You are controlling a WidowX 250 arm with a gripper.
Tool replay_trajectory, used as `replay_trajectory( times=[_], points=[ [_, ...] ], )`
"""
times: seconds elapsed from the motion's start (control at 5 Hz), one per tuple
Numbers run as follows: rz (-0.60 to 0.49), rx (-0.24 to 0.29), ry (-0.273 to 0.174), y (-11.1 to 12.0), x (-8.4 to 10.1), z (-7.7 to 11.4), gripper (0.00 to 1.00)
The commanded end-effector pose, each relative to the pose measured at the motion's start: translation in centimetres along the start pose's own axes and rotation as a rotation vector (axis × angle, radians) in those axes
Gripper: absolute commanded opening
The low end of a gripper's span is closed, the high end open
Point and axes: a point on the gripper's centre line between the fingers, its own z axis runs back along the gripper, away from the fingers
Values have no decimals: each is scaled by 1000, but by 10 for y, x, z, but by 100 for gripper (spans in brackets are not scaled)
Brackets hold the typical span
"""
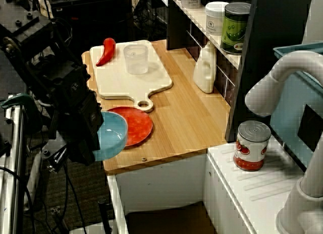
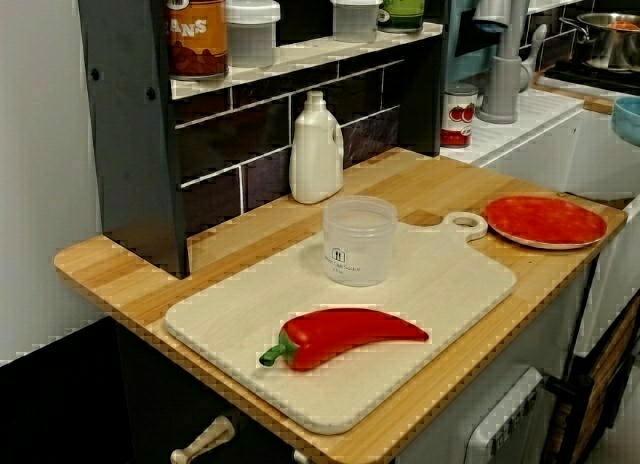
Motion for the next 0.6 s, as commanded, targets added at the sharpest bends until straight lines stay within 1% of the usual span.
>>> replay_trajectory(
  times=[0.0,0.2,0.4],
  points=[
    [-13,5,-36,-22,24,-8,0],
    [-2,-6,-44,-22,41,-13,0],
    [19,-17,-53,-17,60,-18,0]
  ],
)
